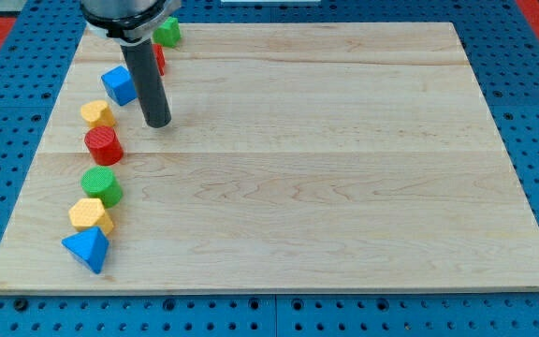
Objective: Move your arm to the center of the board
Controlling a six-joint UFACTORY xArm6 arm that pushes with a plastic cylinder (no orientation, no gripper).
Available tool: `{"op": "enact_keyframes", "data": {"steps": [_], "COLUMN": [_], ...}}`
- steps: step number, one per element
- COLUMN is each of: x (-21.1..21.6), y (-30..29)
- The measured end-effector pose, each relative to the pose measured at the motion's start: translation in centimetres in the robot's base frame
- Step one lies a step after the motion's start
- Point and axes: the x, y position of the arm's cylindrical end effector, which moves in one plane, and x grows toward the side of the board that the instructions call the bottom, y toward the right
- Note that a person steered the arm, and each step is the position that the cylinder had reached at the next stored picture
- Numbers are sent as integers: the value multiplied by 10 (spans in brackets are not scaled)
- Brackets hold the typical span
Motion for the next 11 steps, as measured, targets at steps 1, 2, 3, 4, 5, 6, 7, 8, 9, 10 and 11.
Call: {"op": "enact_keyframes", "data": {"steps": [1, 2, 3, 4, 5, 6, 7, 8, 9, 10, 11], "x": [14, 28, 36, 36, 33, 32, 32, 32, 32, 30, 22], "y": [-7, -22, -32, -37, -9, 35, 63, 90, 109, 121, 116]}}
